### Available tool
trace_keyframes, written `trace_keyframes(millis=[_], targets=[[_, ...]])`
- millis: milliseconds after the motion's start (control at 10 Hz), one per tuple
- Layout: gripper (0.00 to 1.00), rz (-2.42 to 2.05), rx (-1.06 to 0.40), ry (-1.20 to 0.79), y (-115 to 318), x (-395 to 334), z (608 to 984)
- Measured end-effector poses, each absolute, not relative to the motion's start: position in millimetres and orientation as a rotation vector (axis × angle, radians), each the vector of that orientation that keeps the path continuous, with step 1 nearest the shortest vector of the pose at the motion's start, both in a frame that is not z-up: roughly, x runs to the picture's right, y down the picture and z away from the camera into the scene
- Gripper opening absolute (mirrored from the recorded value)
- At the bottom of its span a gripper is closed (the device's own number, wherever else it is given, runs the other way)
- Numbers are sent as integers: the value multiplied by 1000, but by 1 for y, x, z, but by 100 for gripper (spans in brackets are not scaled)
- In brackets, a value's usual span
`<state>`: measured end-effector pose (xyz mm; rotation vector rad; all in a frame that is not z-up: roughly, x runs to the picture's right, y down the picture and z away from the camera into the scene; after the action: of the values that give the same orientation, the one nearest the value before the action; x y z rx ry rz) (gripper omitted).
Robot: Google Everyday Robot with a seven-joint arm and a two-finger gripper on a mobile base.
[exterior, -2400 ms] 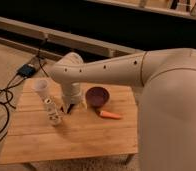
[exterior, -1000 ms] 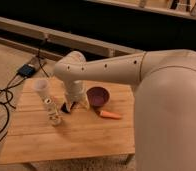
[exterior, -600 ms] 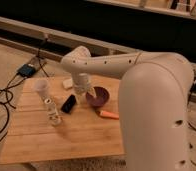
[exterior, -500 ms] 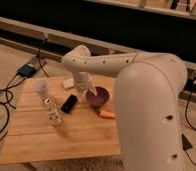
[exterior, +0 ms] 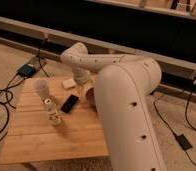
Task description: Place the white sponge in the ceramic bowl
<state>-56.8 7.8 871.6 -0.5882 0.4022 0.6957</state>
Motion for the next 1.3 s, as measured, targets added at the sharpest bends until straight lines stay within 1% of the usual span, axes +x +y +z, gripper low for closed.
trace_keyframes(millis=[500,1300], targets=[[65,537,-582,360,-16,-67,916],[65,422,-540,325,-40,-79,965]])
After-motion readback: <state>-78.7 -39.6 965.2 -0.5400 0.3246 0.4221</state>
